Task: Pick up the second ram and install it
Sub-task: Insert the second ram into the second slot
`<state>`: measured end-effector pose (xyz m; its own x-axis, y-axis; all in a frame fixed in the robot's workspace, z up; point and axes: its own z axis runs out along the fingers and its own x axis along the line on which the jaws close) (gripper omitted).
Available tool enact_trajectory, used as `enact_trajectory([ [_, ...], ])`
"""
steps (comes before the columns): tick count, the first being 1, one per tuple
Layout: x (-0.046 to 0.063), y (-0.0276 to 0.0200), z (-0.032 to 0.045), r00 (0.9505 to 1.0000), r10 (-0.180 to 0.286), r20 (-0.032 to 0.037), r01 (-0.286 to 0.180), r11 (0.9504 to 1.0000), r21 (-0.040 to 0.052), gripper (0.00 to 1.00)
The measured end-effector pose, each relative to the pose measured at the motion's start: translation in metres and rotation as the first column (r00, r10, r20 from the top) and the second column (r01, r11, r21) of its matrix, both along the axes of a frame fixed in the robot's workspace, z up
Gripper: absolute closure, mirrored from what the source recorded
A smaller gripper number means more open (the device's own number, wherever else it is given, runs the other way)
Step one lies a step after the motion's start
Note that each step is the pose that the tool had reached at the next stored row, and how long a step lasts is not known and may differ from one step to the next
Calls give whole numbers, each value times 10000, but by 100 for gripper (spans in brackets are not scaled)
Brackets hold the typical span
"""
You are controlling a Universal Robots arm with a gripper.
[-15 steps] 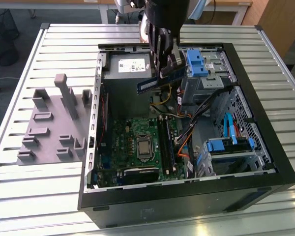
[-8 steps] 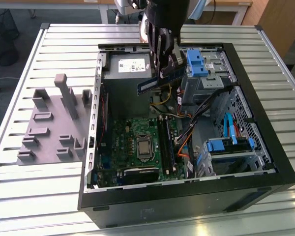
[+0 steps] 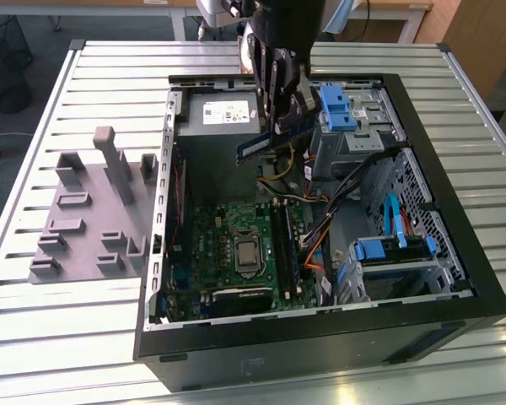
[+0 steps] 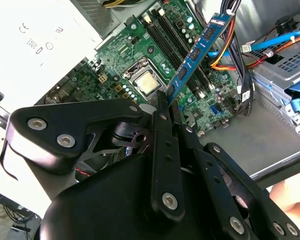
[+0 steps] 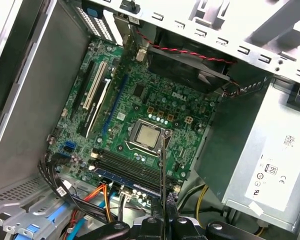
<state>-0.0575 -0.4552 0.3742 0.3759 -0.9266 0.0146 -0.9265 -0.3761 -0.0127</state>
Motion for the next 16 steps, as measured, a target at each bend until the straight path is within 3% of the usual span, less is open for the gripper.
enact_trajectory([
  [16, 0, 0, 0, 9970, 780, 0, -780, 9970, 0, 86],
])
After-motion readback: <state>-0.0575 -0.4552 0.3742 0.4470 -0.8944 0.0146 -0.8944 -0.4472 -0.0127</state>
